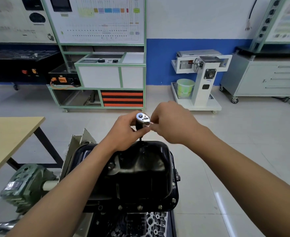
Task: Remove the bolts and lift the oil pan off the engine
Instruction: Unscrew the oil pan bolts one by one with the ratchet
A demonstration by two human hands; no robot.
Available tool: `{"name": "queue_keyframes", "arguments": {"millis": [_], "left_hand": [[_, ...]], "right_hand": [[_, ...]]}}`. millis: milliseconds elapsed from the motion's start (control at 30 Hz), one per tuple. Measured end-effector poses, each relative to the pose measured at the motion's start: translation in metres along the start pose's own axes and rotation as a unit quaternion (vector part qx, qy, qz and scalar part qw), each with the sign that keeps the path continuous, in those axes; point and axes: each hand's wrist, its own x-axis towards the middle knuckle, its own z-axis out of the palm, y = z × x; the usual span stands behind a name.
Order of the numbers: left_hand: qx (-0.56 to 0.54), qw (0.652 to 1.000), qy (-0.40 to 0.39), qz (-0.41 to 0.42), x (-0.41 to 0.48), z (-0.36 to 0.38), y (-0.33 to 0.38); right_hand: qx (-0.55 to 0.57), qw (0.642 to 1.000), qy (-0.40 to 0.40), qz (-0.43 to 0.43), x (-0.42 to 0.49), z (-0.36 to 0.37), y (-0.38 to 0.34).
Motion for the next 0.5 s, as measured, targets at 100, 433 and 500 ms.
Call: {"name": "queue_keyframes", "arguments": {"millis": [100, 433, 500], "left_hand": [[-0.005, 1.000, 0.001, -0.023, -0.002, 0.000, 0.002], [-0.011, 0.999, -0.010, -0.049, -0.003, -0.004, 0.006], [-0.019, 0.999, -0.001, -0.046, -0.002, -0.003, 0.005]], "right_hand": [[-0.073, 0.997, 0.028, -0.016, 0.008, -0.002, 0.003], [0.068, 0.987, -0.039, -0.138, 0.024, 0.013, 0.017], [0.060, 0.988, -0.035, -0.139, 0.022, 0.013, 0.021]]}}
